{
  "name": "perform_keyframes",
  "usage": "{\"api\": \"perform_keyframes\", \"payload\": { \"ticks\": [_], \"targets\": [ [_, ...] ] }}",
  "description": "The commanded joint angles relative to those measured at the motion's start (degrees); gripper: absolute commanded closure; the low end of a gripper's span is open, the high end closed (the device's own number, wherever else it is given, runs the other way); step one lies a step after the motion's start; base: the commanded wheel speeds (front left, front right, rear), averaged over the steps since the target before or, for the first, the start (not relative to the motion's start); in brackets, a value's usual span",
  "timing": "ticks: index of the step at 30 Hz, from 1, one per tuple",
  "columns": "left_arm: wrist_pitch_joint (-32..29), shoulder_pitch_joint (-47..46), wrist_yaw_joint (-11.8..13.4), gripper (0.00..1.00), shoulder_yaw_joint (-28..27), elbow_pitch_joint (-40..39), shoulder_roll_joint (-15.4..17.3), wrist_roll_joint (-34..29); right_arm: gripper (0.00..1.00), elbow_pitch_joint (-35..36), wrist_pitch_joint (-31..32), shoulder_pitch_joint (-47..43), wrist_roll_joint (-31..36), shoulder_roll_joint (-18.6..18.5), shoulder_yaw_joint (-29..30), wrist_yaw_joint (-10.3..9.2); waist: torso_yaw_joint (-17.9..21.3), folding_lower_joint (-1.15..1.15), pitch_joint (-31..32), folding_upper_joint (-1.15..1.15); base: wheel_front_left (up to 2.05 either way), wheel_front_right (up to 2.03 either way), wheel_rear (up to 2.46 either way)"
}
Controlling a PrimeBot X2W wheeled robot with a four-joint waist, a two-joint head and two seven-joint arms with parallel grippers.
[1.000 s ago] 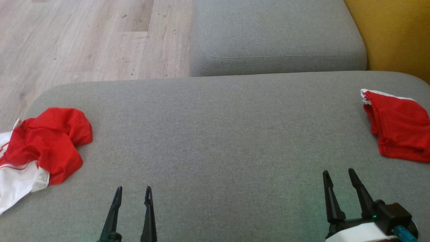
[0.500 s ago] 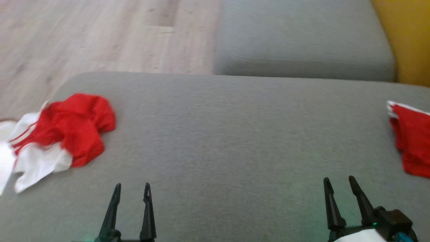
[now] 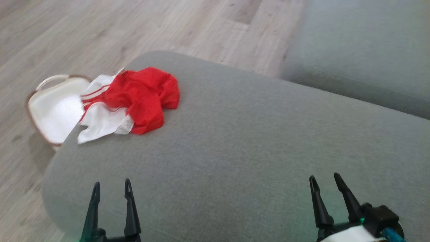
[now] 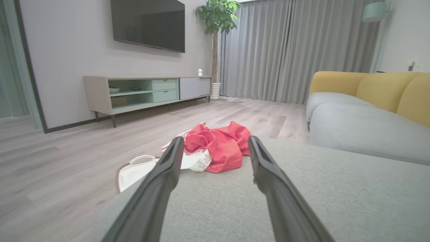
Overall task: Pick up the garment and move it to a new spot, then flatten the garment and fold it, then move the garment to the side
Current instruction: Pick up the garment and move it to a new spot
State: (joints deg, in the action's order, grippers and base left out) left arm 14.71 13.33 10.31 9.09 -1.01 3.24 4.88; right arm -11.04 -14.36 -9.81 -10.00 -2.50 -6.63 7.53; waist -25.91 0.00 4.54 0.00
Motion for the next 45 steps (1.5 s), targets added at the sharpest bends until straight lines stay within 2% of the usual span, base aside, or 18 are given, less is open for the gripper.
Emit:
{"api": "perform_keyframes", "payload": {
  "ticks": [1, 6, 10, 13, 14, 19, 23, 27, 31, 35, 39, 41, 42, 43, 45],
  "targets": [
    [0.29, -2.02, 0.66, 0.00, -1.82, -2.49, -0.36, -0.92, 0.00, 1.51, -0.63, 3.55, 0.41, -0.38, -1.27, -0.04, -1.52, 0.00, -1.62, 0.00, 0.00, 0.00, 0.00],
    [0.29, -1.97, 2.91, 0.00, -2.64, -3.50, -0.36, -0.47, 0.00, 0.80, -0.63, 3.97, 1.68, -0.38, -1.61, -0.04, -2.90, 0.00, -3.32, 0.00, 0.00, 0.00, 0.00],
    [0.29, -4.07, 2.82, 0.00, -4.17, -4.86, -0.06, -1.00, 0.00, 0.84, -0.63, 3.74, 2.48, -0.89, -1.54, -0.04, -3.78, 0.00, -4.55, 0.00, 0.00, 0.00, 0.00],
    [0.29, -8.33, 0.75, 0.00, -5.69, -5.43, 1.83, -1.00, 0.00, 1.85, -0.63, 3.81, 3.11, -2.12, -1.41, -0.04, -4.38, 0.00, -7.58, 0.00, 0.00, 0.00, 0.00],
    [0.29, -12.46, -0.84, 0.00, -7.10, -5.25, 2.87, -0.06, 0.00, 3.10, -0.63, 4.35, 3.57, -3.61, -1.27, -0.04, -4.70, 0.00, -10.61, 0.00, 0.00, 0.00, 0.00],
    [0.29, -25.90, -5.33, 0.00, -8.43, -0.11, 6.33, 0.67, 0.00, 6.71, -0.63, 6.00, 4.75, -8.74, -0.06, -0.04, -5.05, 0.00, -19.34, 0.00, 0.00, 0.00, 0.00],
    [-0.76, -39.01, -8.28, 0.00, -8.11, 10.10, 8.34, 1.56, 0.00, 9.32, -0.63, 7.87, 5.25, -13.49, 0.85, -0.04, -4.28, 0.00, -26.34, 0.00, 0.00, 0.00, 0.00],
    [-6.28, -52.81, -10.26, 0.00, -7.75, 24.41, 9.54, 2.76, 0.00, 11.38, -0.63, 9.49, 4.89, -17.28, 1.60, -0.04, -2.86, 0.00, -31.35, 0.00, 0.00, 0.00, 0.00],
    [-12.65, -64.06, -9.42, 0.00, -9.85, 39.72, 10.09, 5.20, 0.00, 13.12, -0.43, 10.84, 3.27, -19.15, 2.59, -0.04, -0.88, 0.00, -34.98, 0.00, 0.00, 0.00, 0.00],
    [-18.74, -71.14, -7.77, 0.00, -11.39, 53.11, 11.00, 6.83, 0.00, 15.88, 0.60, 11.65, 3.15, -20.88, 3.23, -0.04, 0.91, 0.00, -38.53, 0.00, 0.00, 0.00, 0.00],
    [-21.00, -74.08, -7.04, 0.00, -13.04, 62.45, 11.48, 8.84, 0.00, 17.68, 1.33, 11.95, 3.23, -21.73, 3.39, -0.04, 2.55, 0.00, -40.54, 0.00, 0.00, 0.00, 0.00],
    [-20.89, -74.62, -7.66, 0.00, -13.51, 65.59, 11.38, 9.74, 0.00, 18.17, 1.41, 12.25, 3.31, -21.74, 3.55, -0.04, 3.21, 0.00, -41.15, 0.00, 0.00, 0.00, 0.00],
    [-20.38, -75.01, -7.97, 0.42, -13.71, 66.59, 11.27, 10.13, 0.00, 18.31, 1.39, 12.31, 3.38, -21.64, 3.86, -0.04, 3.31, 0.00, -41.35, 0.00, 0.00, 0.00, 0.00],
    [-19.15, -75.37, -7.99, 1.00, -13.76, 67.21, 11.27, 10.25, 0.00, 18.39, 1.36, 12.31, 3.44, -21.49, 4.21, -0.04, 3.33, 0.00, -41.46, 0.00, 0.00, 0.00, 0.00],
    [-15.75, -75.90, -8.11, 1.00, -12.62, 67.87, 11.52, 9.17, 0.00, 18.14, 1.20, 12.18, 3.56, -21.18, 4.63, -0.04, 3.25, 0.00, -41.13, 0.00, 0.00, 0.00, 0.00]
  ]
}}
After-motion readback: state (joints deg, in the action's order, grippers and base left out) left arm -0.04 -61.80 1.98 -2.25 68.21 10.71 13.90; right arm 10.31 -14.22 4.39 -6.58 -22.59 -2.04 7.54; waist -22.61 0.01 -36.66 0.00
